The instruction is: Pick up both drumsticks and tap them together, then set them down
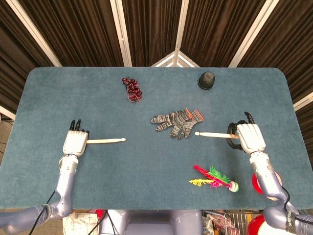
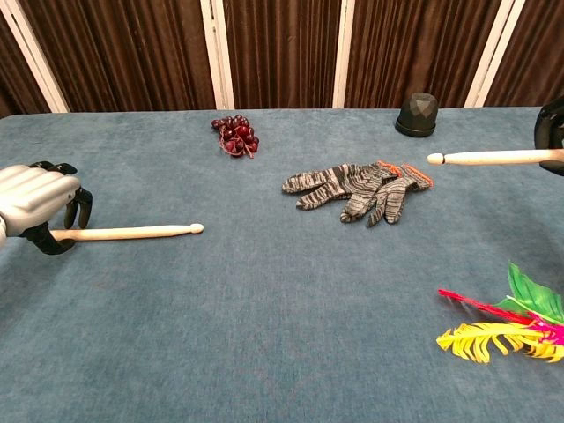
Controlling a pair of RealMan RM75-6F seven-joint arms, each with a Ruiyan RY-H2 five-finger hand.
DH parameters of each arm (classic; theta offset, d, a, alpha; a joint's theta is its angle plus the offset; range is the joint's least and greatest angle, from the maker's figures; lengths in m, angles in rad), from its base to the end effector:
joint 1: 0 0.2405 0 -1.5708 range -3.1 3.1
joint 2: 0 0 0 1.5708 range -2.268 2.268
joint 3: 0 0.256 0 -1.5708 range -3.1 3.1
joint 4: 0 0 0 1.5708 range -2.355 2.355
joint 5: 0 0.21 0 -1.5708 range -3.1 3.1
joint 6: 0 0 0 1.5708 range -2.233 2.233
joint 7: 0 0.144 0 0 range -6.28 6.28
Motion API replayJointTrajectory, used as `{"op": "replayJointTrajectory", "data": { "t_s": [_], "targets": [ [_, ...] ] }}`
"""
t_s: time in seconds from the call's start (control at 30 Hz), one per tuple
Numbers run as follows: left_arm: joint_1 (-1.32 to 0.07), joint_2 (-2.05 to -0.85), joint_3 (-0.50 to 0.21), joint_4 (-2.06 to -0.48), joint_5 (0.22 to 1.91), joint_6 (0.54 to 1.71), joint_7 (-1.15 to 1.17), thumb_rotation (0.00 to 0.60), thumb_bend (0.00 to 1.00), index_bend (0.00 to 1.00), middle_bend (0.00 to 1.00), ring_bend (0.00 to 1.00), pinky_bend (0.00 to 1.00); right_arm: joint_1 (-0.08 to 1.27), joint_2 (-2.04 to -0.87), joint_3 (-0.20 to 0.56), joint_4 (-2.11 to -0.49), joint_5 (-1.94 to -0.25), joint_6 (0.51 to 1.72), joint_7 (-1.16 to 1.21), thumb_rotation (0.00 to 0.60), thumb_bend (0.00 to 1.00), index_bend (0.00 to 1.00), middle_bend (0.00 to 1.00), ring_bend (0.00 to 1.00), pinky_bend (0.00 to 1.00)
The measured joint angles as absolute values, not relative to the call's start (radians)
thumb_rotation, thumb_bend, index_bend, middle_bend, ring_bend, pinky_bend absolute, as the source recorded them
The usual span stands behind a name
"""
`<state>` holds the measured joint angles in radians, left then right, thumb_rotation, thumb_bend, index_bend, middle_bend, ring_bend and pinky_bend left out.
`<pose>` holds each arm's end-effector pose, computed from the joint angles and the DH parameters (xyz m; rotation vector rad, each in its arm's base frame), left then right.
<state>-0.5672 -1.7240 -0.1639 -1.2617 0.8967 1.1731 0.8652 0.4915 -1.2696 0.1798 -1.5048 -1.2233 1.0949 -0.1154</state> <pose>-0.2448 0.3214 -0.0285 -1.6103 -0.7167 -0.3928 -0.2531 -0.3251 0.0993 1.5621 -0.9535 0.8973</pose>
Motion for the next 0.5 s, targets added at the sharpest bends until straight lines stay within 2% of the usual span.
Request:
{"op": "replayJointTrajectory", "data": {
  "t_s": [0.5],
  "targets": [
    [-0.579, -1.755, -0.148, -1.234, 0.914, 1.193, 0.897, 0.6, 0.5, 0.5, 0.48, 0.06, 0.0, 0.49, -1.273, 0.178, -1.494, -1.225, 1.093, -0.114, 0.6, 0.39, 0.7, 0.58, 0.37, 0.04]
  ]
}}
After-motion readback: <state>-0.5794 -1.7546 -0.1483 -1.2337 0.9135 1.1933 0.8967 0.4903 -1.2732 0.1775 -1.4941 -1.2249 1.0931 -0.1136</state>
